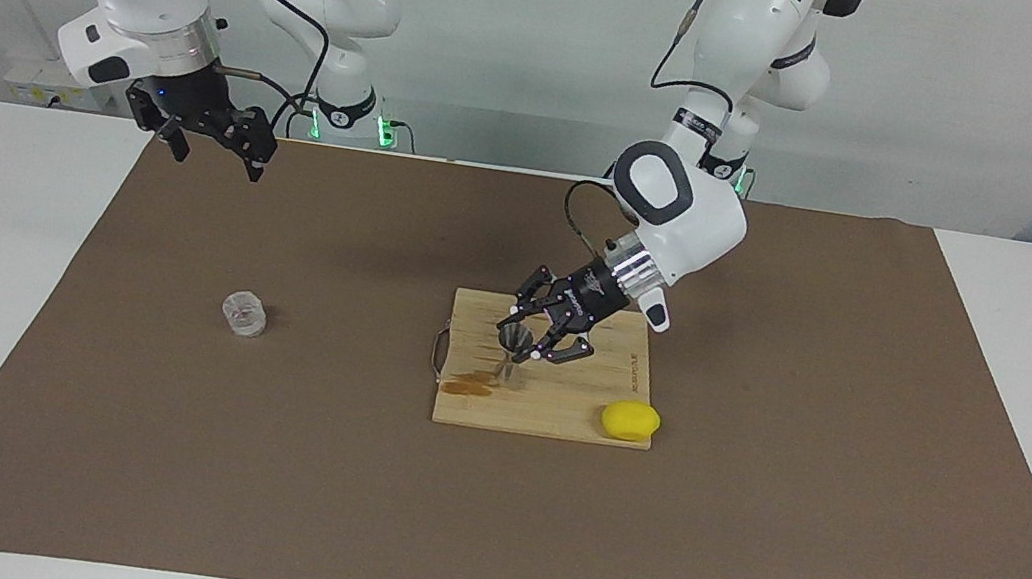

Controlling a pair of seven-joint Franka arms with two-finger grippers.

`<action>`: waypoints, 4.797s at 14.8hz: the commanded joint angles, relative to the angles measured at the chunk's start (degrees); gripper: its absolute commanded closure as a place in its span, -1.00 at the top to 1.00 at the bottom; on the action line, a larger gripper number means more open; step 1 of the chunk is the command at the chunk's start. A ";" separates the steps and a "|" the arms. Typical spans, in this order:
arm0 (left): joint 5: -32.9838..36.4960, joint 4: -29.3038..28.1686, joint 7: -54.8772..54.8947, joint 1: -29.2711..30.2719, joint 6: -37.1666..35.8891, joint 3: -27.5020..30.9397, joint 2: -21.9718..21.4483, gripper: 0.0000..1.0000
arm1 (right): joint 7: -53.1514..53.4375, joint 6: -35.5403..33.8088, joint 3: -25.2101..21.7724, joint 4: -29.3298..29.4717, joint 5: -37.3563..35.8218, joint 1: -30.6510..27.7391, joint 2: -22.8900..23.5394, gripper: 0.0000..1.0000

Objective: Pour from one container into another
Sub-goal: 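Carry the metal cup with the left gripper over the wooden board, then set the metal cup on the board while the right gripper opens, then withdraw the left gripper while the right gripper reaches the glass cup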

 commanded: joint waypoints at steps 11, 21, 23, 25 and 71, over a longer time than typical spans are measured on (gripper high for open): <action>-3.19 0.92 4.17 -3.23 2.95 0.94 0.74 -1.00 | 1.62 1.23 -0.03 -1.30 1.26 -1.02 -0.89 1.00; -5.22 0.83 4.61 -3.23 3.65 0.94 0.82 1.00 | 14.80 1.93 -0.03 -1.57 1.26 -2.07 0.69 1.00; -5.13 0.83 4.61 -3.23 3.57 0.94 0.74 1.00 | 17.96 2.89 -0.03 -1.57 1.35 -3.04 2.09 1.00; -4.95 0.92 4.35 -3.05 2.60 0.85 0.74 1.00 | 21.56 4.03 -0.03 -1.92 1.70 -4.87 2.80 1.00; 95.16 15.68 80.37 30.70 -57.00 3.31 -17.80 1.00 | 27.73 19.85 1.19 -18.44 42.12 -22.29 25.04 1.00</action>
